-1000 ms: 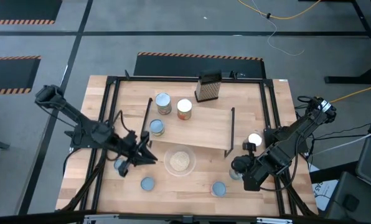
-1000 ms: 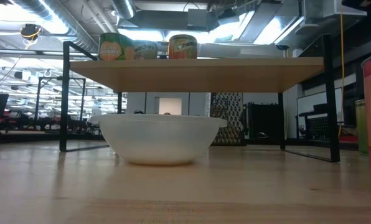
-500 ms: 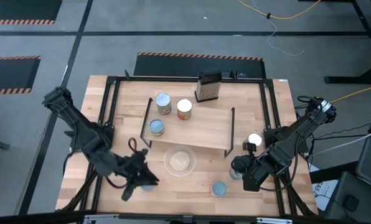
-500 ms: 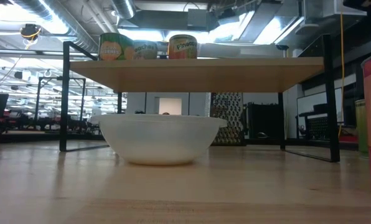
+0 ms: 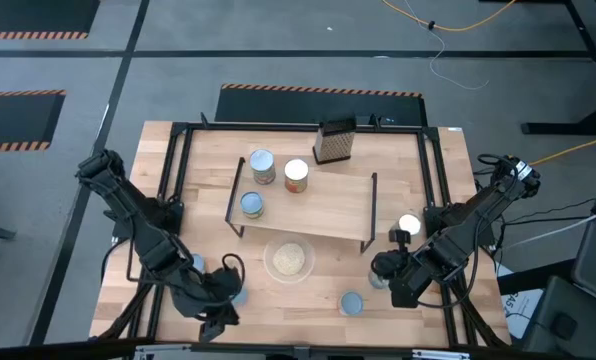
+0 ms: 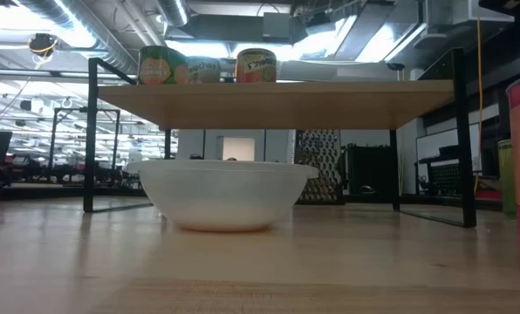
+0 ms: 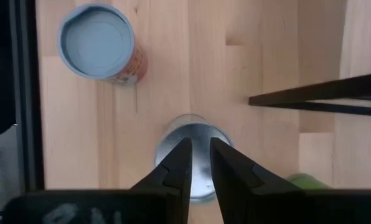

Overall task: Pick and place cans onto a shelf
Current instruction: Put the small canned pineapples on the shelf

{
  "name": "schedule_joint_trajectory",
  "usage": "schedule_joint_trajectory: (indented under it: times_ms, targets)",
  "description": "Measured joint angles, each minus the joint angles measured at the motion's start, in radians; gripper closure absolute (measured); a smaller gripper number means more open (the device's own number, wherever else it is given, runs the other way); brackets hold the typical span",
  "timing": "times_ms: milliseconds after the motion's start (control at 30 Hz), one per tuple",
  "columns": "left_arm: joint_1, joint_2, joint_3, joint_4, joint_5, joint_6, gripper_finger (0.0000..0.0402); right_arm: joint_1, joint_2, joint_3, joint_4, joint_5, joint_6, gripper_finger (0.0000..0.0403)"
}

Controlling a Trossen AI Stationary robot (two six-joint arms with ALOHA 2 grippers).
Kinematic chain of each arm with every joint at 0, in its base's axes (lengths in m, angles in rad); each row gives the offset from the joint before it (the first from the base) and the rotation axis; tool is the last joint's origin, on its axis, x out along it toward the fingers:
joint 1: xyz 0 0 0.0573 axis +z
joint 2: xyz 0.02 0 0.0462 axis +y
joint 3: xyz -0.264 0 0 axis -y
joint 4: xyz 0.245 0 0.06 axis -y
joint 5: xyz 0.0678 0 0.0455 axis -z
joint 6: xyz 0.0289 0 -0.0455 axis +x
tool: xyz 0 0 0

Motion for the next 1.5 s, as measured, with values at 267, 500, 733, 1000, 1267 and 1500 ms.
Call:
schedule_joint_trajectory:
  times_ms: [267, 500, 733, 1000, 1267, 1500]
  targets:
    - [0.002, 0.041, 0.0, -0.151, 0.067, -0.005, 0.0347, 0.0, 0.0, 0.0, 0.082, 0.0, 0.0, 0.0341]
    - [0.002, 0.077, 0.0, -0.154, 0.067, -0.024, 0.0345, 0.0, 0.0, 0.0, 0.12, 0.0, 0.0, 0.0341]
    - [-0.004, 0.116, 0.0, -0.154, 0.069, -0.008, 0.0306, 0.0, 0.0, 0.0, 0.121, 0.001, 0.001, 0.0341]
    - [-0.003, 0.173, 0.0, -0.159, 0.062, 0.142, 0.0279, 0.0, 0.0, 0.0, 0.124, 0.001, 0.0, 0.0341]
    - [-0.002, 0.263, 0.0, -0.166, 0.05, 0.232, 0.028, 0.0, 0.0, 0.0, 0.135, 0.001, 0.0, 0.0341]
    - [-0.002, 0.313, -0.001, -0.238, -0.012, 0.232, 0.0281, 0.0, 0.0, 0.0, 0.158, 0.002, 0.0, 0.0341]
